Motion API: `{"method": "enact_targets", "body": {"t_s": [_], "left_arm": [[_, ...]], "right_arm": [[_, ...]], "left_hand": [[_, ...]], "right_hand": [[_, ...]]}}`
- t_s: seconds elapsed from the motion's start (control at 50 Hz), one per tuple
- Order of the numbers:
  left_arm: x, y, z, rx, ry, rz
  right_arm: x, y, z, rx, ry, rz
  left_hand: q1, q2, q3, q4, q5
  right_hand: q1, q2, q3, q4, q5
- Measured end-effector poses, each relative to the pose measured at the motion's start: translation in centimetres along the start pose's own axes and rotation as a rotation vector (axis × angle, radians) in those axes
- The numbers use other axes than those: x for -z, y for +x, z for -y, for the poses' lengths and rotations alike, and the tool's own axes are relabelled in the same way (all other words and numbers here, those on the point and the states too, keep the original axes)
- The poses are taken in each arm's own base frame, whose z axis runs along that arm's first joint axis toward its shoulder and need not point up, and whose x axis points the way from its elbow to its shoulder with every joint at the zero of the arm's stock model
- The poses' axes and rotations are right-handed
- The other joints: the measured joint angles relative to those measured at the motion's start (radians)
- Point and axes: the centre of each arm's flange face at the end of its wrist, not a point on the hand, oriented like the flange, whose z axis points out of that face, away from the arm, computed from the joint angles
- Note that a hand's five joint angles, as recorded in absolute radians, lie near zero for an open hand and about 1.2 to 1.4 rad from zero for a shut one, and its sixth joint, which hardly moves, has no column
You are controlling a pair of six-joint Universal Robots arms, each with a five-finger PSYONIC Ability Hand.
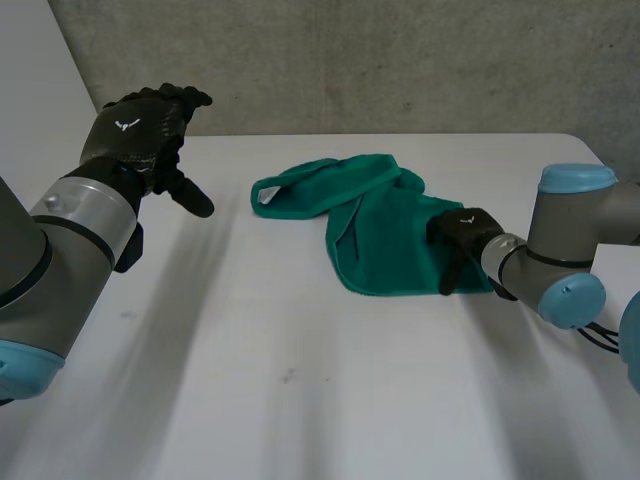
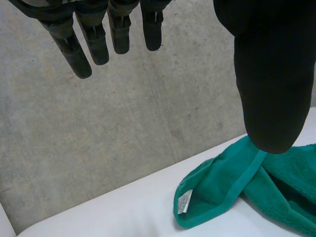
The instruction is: Fold the towel.
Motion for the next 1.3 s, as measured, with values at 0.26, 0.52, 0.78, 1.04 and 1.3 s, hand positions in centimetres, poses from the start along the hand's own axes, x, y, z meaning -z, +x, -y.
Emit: {"method": "enact_targets", "body": {"t_s": [0.26, 0.52, 0.78, 1.04, 1.3], "left_arm": [[0.0, 0.1, 0.0, 0.000, 0.000, -0.002], [0.0, 0.2, -0.2, 0.000, -0.006, -0.005], [-1.2, 0.4, -2.4, -0.003, -0.050, -0.011], [-4.9, 1.7, -5.6, -0.001, 0.034, -0.057], [-8.0, 7.2, -13.0, -0.028, -0.029, -0.361]], "right_arm": [[-0.9, 0.6, 1.3, 0.012, 0.053, -0.021], [-1.7, 0.5, 0.3, 0.011, 0.041, -0.019], [5.5, 1.7, 11.3, 0.071, 0.256, -0.072], [17.5, 0.5, 20.7, 0.168, 0.492, -0.101], [26.3, -4.5, 23.9, 0.239, 0.633, 0.045]], "left_hand": [[0.000, 0.000, 0.000, 0.000, 0.000], [0.000, 0.000, 0.000, 0.000, 0.000], [0.000, 0.000, 0.000, 0.000, 0.000], [0.000, 0.000, 0.000, 0.000, 0.000], [0.000, 0.000, 0.000, 0.000, 0.000]], "right_hand": [[0.000, 0.000, 0.000, 0.000, 0.076], [0.500, 0.596, 0.585, 0.592, 0.662], [0.504, 0.616, 0.614, 0.628, 0.693], [0.504, 0.616, 0.614, 0.628, 0.696], [0.504, 0.616, 0.614, 0.628, 0.700]]}}
